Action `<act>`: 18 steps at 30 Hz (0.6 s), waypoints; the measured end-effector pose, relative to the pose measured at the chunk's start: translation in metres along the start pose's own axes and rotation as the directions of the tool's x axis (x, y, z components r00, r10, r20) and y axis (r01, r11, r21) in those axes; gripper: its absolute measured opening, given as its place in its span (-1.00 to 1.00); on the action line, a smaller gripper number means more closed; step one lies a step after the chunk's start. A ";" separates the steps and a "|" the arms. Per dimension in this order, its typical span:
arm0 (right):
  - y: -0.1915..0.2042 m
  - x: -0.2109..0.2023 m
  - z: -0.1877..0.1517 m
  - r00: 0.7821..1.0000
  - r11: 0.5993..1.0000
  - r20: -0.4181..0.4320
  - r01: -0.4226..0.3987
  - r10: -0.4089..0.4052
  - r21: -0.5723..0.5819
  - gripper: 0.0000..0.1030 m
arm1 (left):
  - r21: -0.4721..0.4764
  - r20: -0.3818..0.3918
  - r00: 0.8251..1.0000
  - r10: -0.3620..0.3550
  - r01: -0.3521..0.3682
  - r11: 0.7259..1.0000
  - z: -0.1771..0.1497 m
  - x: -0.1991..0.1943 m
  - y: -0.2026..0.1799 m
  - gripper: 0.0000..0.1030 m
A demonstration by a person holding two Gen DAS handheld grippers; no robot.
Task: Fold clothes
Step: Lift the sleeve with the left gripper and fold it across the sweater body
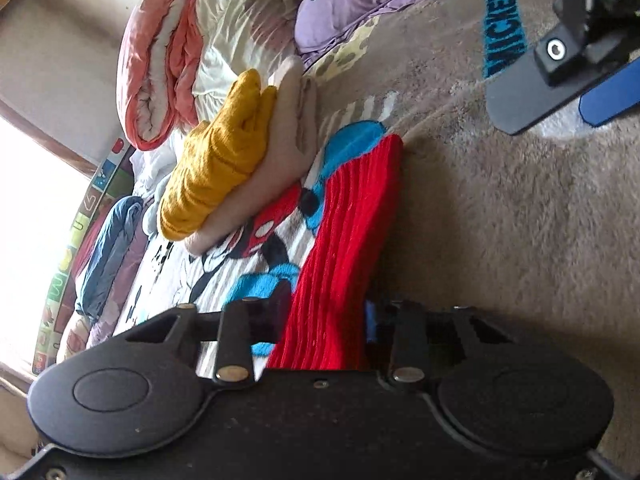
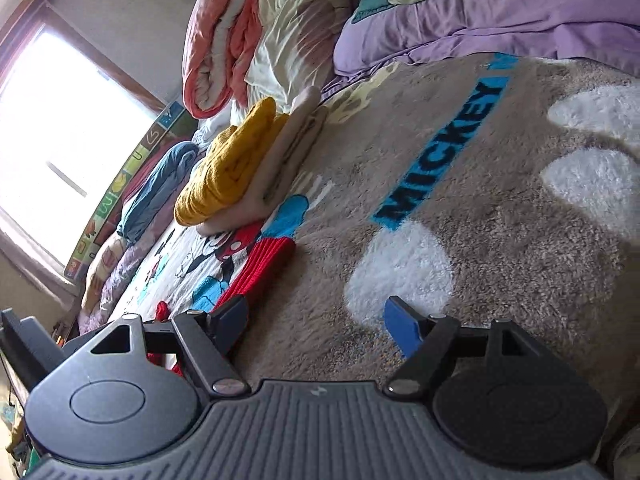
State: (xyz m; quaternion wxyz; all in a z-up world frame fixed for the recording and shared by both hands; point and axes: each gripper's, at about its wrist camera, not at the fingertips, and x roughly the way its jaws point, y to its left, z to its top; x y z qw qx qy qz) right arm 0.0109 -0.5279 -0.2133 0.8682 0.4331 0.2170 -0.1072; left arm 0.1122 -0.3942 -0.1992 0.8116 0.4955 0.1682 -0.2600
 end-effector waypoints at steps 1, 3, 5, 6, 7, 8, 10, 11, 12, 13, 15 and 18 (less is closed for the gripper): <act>-0.001 0.000 0.000 1.000 1.000 0.002 0.001 -0.001 0.003 0.46 | 0.003 -0.001 1.000 0.001 -0.001 1.000 0.003 0.001 -0.001 -0.40; -0.002 0.000 0.001 1.000 1.000 0.006 0.003 -0.003 0.010 0.46 | 0.009 -0.004 1.000 -0.002 0.002 1.000 0.007 0.004 -0.003 -0.53; -0.004 0.000 0.001 1.000 1.000 0.011 0.004 -0.004 0.017 0.46 | 0.006 -0.011 1.000 -0.009 0.009 1.000 0.011 0.006 -0.003 -0.65; -0.004 0.000 0.001 1.000 1.000 0.012 0.004 -0.004 0.020 0.46 | 0.003 -0.015 1.000 -0.014 0.014 1.000 0.013 0.007 -0.003 -0.73; -0.004 0.000 0.001 1.000 1.000 0.013 0.003 -0.004 0.022 0.46 | 0.001 -0.019 1.000 -0.019 0.019 1.000 0.014 0.007 -0.002 -0.81; -0.005 0.000 0.002 1.000 1.000 0.015 0.003 -0.003 0.025 0.46 | -0.023 -0.023 0.999 -0.029 0.029 0.999 0.015 0.007 0.002 -0.81; -0.006 0.000 0.002 1.000 1.000 0.018 0.001 -0.001 0.031 0.46 | -0.106 -0.027 0.998 -0.061 0.057 0.993 0.015 0.006 0.018 -0.84; -0.007 0.000 0.002 1.000 0.999 0.020 -0.001 0.001 0.035 0.47 | -0.152 -0.023 0.997 -0.074 0.070 0.986 0.014 0.004 0.029 -0.84; -0.007 -0.001 0.002 1.000 0.999 0.021 -0.003 0.003 0.038 0.47 | -0.202 -0.017 0.996 -0.086 0.081 0.976 0.010 0.000 0.043 -0.84; -0.007 -0.001 0.001 1.000 0.999 0.023 -0.007 0.006 0.040 0.49 | -0.251 -0.009 0.995 -0.098 0.093 0.964 0.007 -0.005 0.057 -0.84; -0.007 -0.001 0.001 0.999 0.998 0.027 -0.035 0.033 0.047 0.53 | -0.347 0.008 0.993 -0.120 0.115 0.931 0.000 -0.013 0.085 -0.84; 0.013 -0.001 -0.006 0.992 0.992 0.014 -0.126 0.127 -0.029 0.53 | -0.483 0.037 0.988 -0.149 0.148 0.863 -0.010 -0.025 0.126 -0.85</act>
